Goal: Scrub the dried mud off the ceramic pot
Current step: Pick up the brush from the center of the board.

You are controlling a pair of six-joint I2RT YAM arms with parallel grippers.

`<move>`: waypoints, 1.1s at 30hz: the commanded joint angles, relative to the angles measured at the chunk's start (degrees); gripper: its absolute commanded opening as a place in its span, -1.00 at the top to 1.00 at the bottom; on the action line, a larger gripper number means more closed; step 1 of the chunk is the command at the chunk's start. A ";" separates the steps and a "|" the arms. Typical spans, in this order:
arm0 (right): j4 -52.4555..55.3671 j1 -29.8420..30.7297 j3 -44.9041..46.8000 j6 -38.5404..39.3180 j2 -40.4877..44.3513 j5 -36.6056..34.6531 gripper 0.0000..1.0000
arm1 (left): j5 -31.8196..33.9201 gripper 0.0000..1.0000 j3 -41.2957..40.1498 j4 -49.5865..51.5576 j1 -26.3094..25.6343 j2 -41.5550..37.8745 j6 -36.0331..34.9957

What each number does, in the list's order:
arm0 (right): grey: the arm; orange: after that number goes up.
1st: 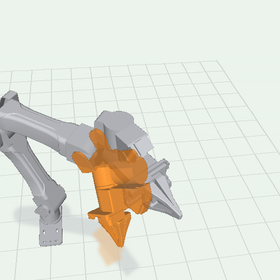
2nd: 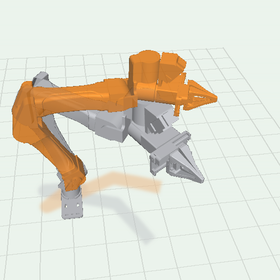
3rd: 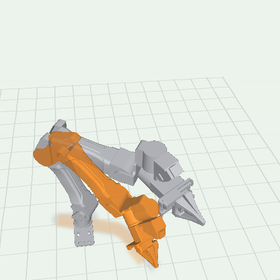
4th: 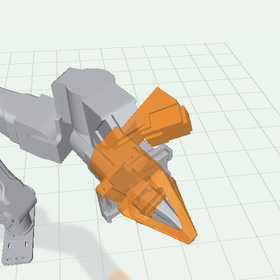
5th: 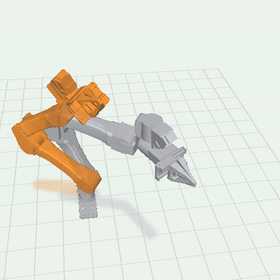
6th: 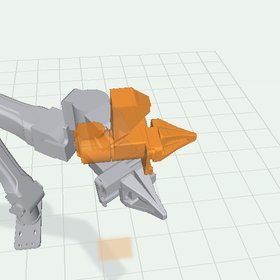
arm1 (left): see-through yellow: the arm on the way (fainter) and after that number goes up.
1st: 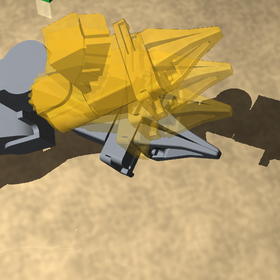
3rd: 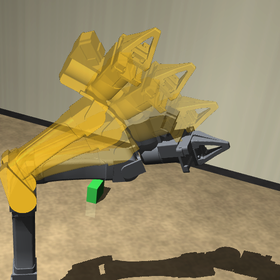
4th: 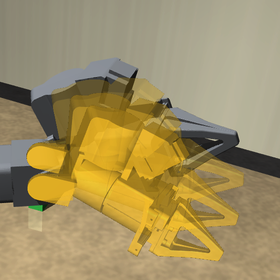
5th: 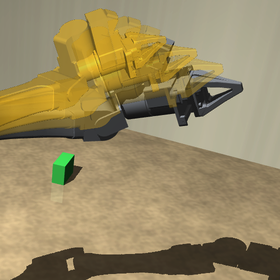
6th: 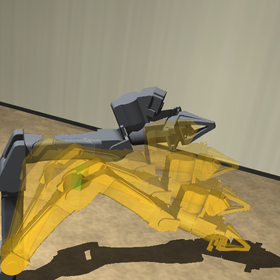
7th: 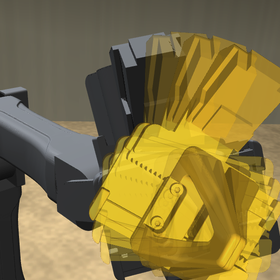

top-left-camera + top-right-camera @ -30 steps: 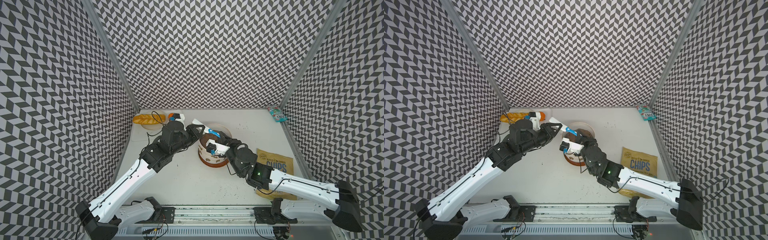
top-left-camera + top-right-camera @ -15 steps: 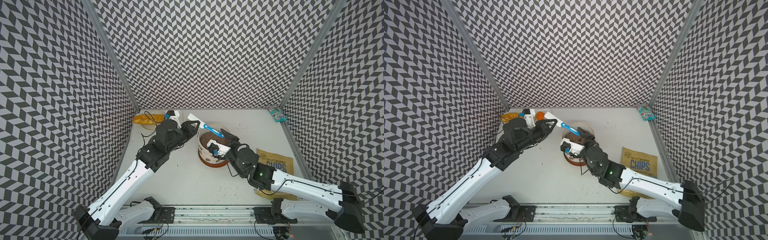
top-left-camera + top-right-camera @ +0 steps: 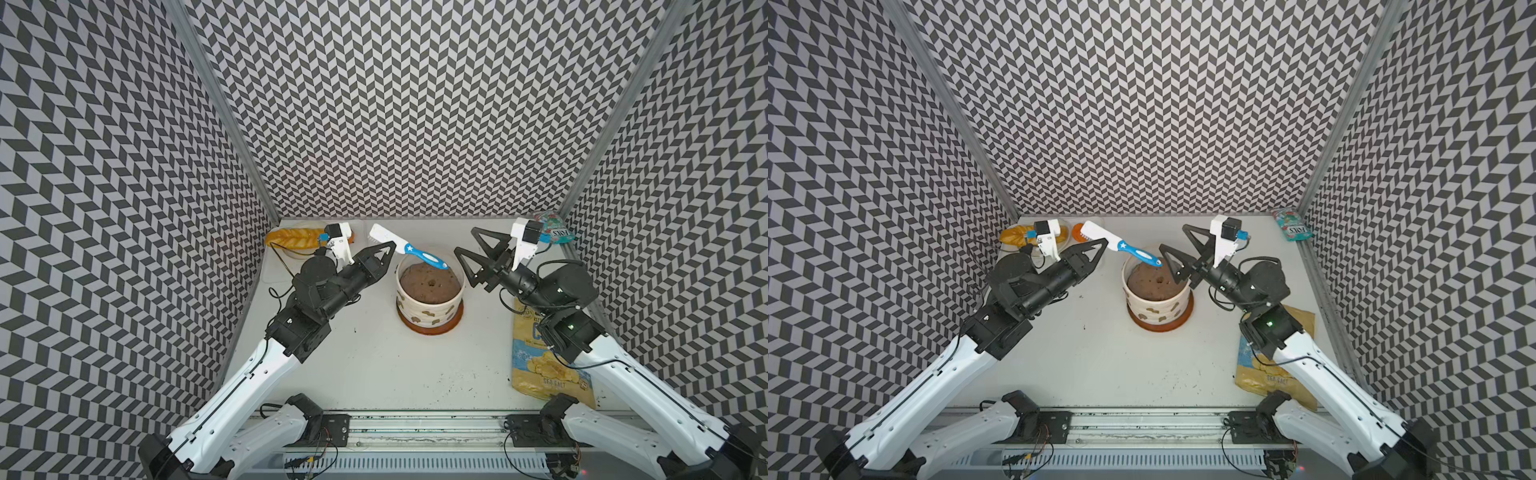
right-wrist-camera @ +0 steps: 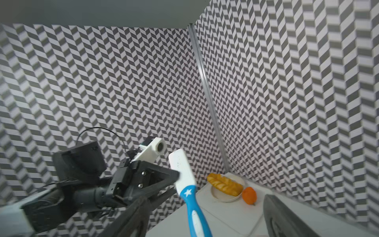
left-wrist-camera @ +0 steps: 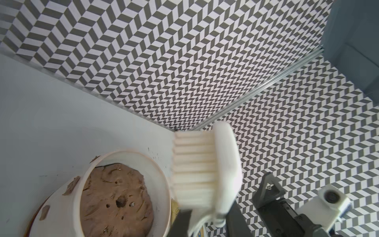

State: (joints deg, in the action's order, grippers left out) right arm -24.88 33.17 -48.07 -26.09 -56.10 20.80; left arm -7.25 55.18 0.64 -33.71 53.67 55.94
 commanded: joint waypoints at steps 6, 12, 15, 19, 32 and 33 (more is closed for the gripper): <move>-12.04 -0.30 4.51 -32.84 -3.98 11.04 -0.78 | -5.13 0.48 -1.36 -10.61 0.15 -0.57 1.69; -24.61 -0.30 6.69 -42.55 -8.08 16.83 -0.54 | -6.80 0.48 -2.03 -11.99 0.07 0.50 1.98; -29.07 -0.30 6.62 -46.00 -10.33 18.71 -0.38 | -7.97 0.49 -2.91 -13.68 -0.03 0.72 2.19; -31.46 -0.17 5.62 -47.72 -11.66 20.38 -0.12 | -8.87 0.48 -2.75 -13.14 -0.67 0.91 0.45; -33.00 -0.34 6.22 -51.02 -13.04 18.22 0.14 | -11.98 0.47 -4.76 -16.90 -1.25 1.18 -2.08; -32.99 -0.30 6.39 -51.33 -13.03 17.62 0.11 | -12.22 0.47 -4.79 -16.98 -1.26 1.25 -1.87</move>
State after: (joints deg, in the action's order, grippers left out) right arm -53.19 33.08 -41.91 -76.07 -68.88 39.35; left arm -17.45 50.87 -13.37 -34.52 55.05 55.33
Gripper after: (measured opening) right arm 0.436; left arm 0.269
